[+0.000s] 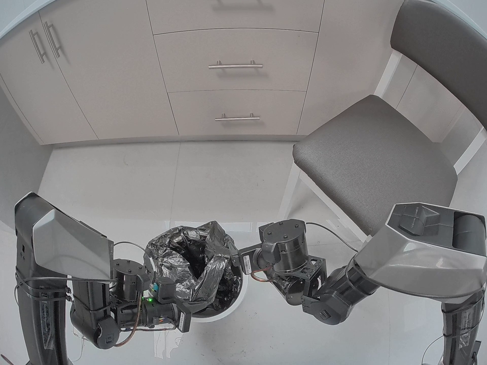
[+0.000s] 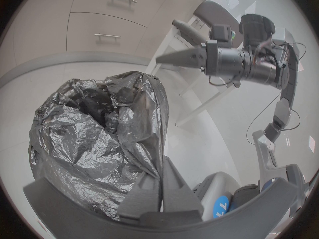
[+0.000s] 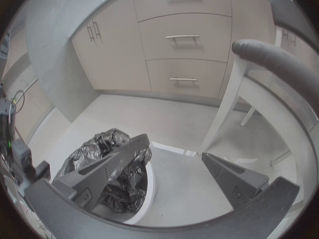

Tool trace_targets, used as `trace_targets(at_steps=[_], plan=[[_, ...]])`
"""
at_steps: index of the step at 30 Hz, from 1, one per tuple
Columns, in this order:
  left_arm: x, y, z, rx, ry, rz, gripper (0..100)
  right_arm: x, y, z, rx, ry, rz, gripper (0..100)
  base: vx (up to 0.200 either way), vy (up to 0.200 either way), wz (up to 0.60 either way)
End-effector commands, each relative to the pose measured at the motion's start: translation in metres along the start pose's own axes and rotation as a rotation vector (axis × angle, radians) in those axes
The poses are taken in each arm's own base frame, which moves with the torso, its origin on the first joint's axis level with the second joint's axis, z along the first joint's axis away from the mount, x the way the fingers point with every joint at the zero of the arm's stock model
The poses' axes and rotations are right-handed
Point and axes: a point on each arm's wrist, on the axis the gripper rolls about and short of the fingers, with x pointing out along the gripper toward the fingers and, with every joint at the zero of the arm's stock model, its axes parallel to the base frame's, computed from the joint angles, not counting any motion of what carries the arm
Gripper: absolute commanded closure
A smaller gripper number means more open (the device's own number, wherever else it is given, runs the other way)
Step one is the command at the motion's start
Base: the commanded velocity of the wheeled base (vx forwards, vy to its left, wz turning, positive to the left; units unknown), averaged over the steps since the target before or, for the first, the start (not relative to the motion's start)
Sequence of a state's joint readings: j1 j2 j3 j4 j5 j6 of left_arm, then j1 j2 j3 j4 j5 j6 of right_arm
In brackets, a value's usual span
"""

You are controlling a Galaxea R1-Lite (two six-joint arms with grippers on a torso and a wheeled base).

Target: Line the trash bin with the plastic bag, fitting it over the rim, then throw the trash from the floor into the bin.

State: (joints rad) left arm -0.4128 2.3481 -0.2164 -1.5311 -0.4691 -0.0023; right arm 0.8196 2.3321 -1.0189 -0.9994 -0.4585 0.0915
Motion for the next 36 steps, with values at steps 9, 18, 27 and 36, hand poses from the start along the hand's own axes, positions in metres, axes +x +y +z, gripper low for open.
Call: trace_targets(at_steps=[9,18,27,36], plan=[[0.001,-0.019,-0.017,0.026,0.094,-0.056,100,-0.004,0.01,-0.007,-0.016,0.005,0.019,0,0.0,0.0,0.0],[0.008,-0.021,-0.034,0.15,0.166,-0.036,100,-0.009,0.028,-0.028,-0.058,0.05,0.061,0,0.0,0.0,0.0],[0.01,-0.025,-0.037,0.159,0.183,-0.033,100,-0.01,0.045,-0.05,-0.142,0.085,0.103,0,0.0,0.0,0.0],[0.011,-0.025,-0.035,0.161,0.173,-0.032,100,-0.009,0.06,-0.053,-0.169,0.076,0.14,0,0.0,0.0,0.0]])
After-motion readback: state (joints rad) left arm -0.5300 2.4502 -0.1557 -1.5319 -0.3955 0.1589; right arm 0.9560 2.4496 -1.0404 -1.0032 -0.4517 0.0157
